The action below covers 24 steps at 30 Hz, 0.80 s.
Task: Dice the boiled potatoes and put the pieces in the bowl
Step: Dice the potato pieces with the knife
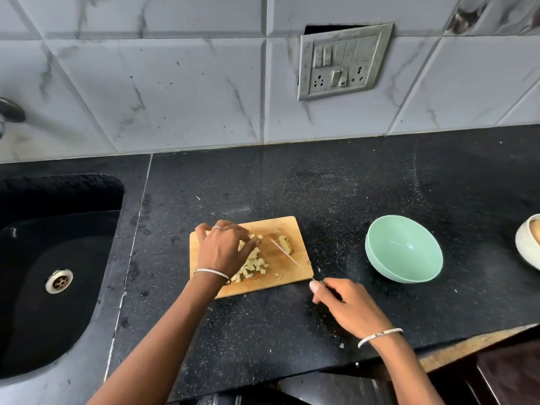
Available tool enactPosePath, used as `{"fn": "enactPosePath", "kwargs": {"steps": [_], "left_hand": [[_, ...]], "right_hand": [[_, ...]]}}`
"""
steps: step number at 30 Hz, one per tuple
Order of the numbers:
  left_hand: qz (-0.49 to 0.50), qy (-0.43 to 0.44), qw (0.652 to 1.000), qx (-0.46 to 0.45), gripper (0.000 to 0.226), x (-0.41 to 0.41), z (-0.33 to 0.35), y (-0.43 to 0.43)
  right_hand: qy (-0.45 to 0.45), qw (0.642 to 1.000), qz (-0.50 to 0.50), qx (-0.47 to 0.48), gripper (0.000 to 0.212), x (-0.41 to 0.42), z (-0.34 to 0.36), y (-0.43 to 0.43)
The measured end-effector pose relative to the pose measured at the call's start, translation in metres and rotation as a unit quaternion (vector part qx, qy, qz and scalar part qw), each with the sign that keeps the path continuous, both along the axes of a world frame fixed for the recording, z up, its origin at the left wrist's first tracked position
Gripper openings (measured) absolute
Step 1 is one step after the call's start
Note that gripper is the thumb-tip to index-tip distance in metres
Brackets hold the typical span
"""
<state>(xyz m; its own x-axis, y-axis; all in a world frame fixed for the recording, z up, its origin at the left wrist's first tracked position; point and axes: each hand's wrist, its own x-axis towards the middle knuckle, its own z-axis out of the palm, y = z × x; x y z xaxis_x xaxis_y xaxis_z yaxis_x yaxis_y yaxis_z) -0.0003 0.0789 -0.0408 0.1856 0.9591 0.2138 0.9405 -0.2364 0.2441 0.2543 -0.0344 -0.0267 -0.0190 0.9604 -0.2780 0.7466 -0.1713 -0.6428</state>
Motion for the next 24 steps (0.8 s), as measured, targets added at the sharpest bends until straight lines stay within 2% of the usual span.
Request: {"fn": "enactPosePath", "kwargs": {"steps": [5,7,11,13,19,24], "left_hand": [[0.006,-0.046,0.999,-0.013,0.017,0.030,-0.005,-0.001],[-0.012,-0.044,0.998,-0.035,0.026,0.046,-0.005,-0.002],[-0.025,0.004,0.995,-0.093,0.060,0.069,-0.007,0.000],[-0.024,0.028,0.993,-0.108,0.066,0.073,-0.012,0.003],[-0.011,-0.005,0.993,-0.119,0.049,0.073,-0.016,0.007],[-0.013,-0.017,0.992,-0.121,0.047,0.067,-0.018,0.007]], "right_hand": [[0.044,0.991,-0.124,-0.018,0.045,0.008,-0.011,0.003],[0.069,0.986,-0.152,-0.028,0.045,0.005,-0.018,0.003],[0.099,0.975,-0.190,-0.056,0.046,-0.003,-0.029,-0.001],[0.095,0.974,-0.196,-0.064,0.046,-0.006,-0.032,-0.003],[0.104,0.973,-0.183,-0.094,0.049,-0.020,-0.035,-0.004],[0.135,0.967,-0.174,-0.126,0.051,-0.035,-0.031,-0.001]]}}
